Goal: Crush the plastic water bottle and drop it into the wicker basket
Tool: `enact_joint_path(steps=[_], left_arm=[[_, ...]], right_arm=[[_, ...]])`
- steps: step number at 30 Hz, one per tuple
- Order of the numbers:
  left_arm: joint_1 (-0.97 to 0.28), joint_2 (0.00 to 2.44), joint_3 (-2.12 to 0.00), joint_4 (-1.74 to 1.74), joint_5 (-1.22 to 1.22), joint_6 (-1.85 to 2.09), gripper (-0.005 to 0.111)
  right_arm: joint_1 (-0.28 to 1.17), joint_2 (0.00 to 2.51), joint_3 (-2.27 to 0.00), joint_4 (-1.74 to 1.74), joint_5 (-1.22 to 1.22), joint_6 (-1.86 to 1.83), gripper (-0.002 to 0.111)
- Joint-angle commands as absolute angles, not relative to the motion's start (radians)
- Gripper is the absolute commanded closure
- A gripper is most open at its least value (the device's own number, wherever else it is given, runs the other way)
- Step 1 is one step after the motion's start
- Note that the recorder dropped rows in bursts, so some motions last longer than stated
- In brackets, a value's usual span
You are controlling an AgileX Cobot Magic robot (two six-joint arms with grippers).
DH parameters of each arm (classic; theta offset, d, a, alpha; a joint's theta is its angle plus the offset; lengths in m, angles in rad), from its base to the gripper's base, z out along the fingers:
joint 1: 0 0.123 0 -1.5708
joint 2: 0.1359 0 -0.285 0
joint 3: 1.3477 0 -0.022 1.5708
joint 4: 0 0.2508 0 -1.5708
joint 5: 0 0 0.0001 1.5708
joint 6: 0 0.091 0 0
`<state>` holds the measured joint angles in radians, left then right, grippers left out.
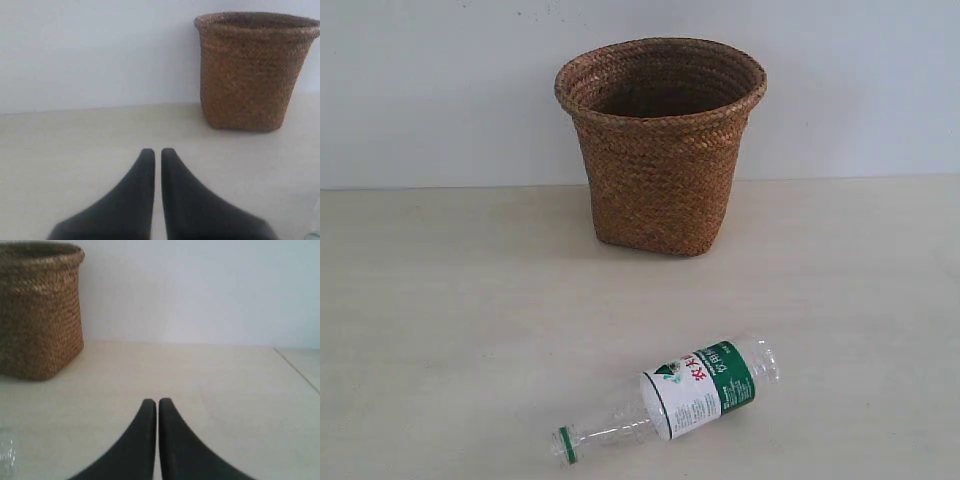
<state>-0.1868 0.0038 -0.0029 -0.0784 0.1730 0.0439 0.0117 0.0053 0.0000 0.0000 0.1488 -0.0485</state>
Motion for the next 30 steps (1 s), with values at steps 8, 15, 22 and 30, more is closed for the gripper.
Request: enact_joint_path(steps=[8,15,22,30], left_arm=[[-0.183,0.000,0.000,-0.094,-0.162,-0.089,0.103],[-0.183,0.004,0.000,-0.094,-0.432,-0.193,0.103],[-0.183,0.229,-0.151,-0.094,-0.429,-0.193,0.103],[-0.183,0.646,-0.426,0.048,-0.227,-0.191,0.103]], right_arm=[[0.010,0.000,0.000,0.000,-0.320,0.261,0.108],[0.010,0.066,-0.095,-0.013,-0.325,0.276,0.108],[0.010,0.311,-0.280,-0.096,-0.281,0.271,0.108],[0.010,0.599,-0.477,-0.208,-0.086,0.271,0.108]])
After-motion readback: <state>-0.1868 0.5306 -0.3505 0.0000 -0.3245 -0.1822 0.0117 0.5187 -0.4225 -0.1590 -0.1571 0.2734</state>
